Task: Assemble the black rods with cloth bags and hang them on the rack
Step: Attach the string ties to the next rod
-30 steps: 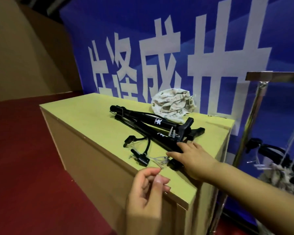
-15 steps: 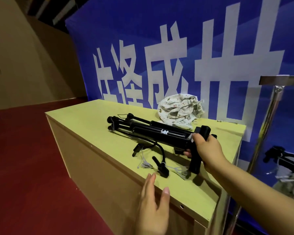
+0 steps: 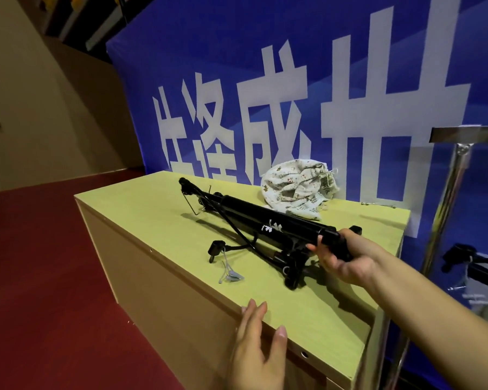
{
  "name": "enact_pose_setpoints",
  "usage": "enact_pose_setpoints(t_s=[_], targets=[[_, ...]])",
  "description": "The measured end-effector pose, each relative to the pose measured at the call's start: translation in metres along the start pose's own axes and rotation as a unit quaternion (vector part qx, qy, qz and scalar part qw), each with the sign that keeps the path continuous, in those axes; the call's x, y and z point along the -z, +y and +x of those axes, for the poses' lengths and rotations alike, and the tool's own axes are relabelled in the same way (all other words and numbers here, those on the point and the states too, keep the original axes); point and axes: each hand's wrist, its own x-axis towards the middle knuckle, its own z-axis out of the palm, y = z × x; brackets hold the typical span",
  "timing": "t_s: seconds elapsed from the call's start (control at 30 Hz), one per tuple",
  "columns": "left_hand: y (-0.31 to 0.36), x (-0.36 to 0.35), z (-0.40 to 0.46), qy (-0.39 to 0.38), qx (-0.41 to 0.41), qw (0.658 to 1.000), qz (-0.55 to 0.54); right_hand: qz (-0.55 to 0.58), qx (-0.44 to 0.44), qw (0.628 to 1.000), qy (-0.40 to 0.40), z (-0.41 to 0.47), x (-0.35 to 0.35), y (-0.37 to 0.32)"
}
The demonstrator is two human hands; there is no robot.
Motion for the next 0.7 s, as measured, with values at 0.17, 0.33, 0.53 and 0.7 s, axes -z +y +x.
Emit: enact_pose_setpoints(t_s=[0.17, 0.33, 0.53, 0.7], targets=[[0.003, 0.003, 0.001, 0.004, 0.010, 1.000, 0.008, 0.022, -0.007, 0.997, -0.075, -0.020, -0.004, -0.007], [0.007, 0.005, 0.000, -0.001, 0.012, 1.000, 0.002, 0.032, 0.037, 0.991, -0.125, -0.042, 0.003, -0.023], [0.010, -0.001, 0.004, 0.050, 0.041, 0.998, -0.021, 0.020, 0.059, 0.984, -0.168, -0.065, 0.051, -0.041], [0.019, -0.015, 0.006, 0.076, 0.081, 0.993, -0.026, 0.068, 0.109, 0.964, -0.234, -0.093, 0.115, -0.049]])
